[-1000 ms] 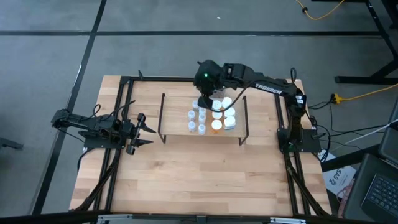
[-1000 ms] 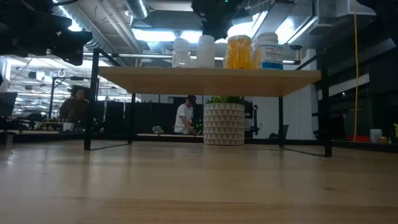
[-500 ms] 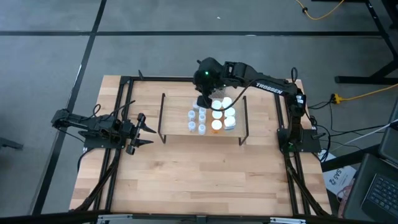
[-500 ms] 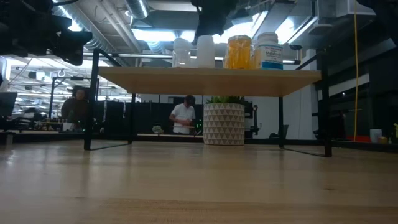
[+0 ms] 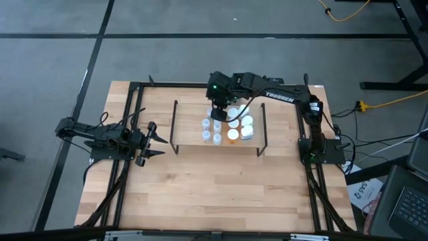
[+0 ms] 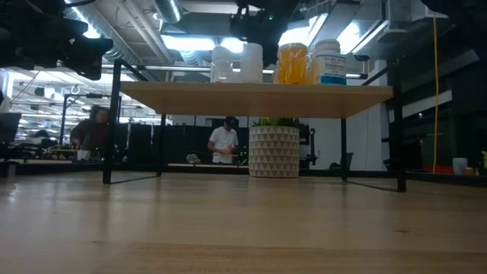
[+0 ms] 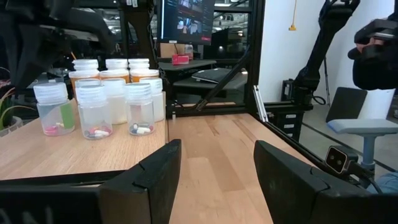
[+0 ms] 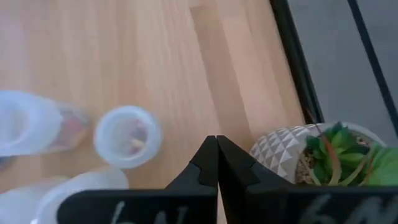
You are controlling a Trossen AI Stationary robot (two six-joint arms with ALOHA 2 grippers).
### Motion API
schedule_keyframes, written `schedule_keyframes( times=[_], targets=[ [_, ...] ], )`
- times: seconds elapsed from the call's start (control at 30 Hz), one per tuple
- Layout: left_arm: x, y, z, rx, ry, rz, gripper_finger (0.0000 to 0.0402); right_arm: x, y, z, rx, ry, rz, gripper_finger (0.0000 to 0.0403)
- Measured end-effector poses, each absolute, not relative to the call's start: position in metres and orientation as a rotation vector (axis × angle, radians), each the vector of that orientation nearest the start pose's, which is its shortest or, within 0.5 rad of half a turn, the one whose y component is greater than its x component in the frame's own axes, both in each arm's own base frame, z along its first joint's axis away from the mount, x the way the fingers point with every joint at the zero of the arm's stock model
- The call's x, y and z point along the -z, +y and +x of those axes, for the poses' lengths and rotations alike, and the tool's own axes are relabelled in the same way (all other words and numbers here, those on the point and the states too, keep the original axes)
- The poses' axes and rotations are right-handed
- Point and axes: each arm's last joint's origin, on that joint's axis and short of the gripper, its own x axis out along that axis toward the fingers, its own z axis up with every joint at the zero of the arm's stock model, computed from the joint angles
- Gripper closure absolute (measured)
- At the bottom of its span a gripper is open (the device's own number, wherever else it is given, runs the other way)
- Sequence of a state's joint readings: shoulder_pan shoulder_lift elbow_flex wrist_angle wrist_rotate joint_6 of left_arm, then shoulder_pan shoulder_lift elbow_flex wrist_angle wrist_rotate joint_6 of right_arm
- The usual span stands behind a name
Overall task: Pick and place medicine bottles onto shelf by color
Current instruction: Adjust the transparent pill bottles on the shelf
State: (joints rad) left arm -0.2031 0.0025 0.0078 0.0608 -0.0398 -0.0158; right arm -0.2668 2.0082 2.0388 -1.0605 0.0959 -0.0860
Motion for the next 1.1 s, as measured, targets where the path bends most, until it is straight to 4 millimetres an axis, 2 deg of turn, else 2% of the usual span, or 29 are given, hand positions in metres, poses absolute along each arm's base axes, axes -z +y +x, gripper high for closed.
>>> schedule_keyframes(
  times=[0.8,1.1],
  targets=[
    [-0.172,-0.018,0.095,0.164,-0.064,-0.024,0.0205,-0.324,-0.109,0.412,0.179,1.033,0.096,0.0402],
    [-0.172,-0.018,0.095,0.164,-0.064,-0.024,0.0205,-0.325,-0.101,0.416,0.151,1.009,0.104,0.0402]
  ],
)
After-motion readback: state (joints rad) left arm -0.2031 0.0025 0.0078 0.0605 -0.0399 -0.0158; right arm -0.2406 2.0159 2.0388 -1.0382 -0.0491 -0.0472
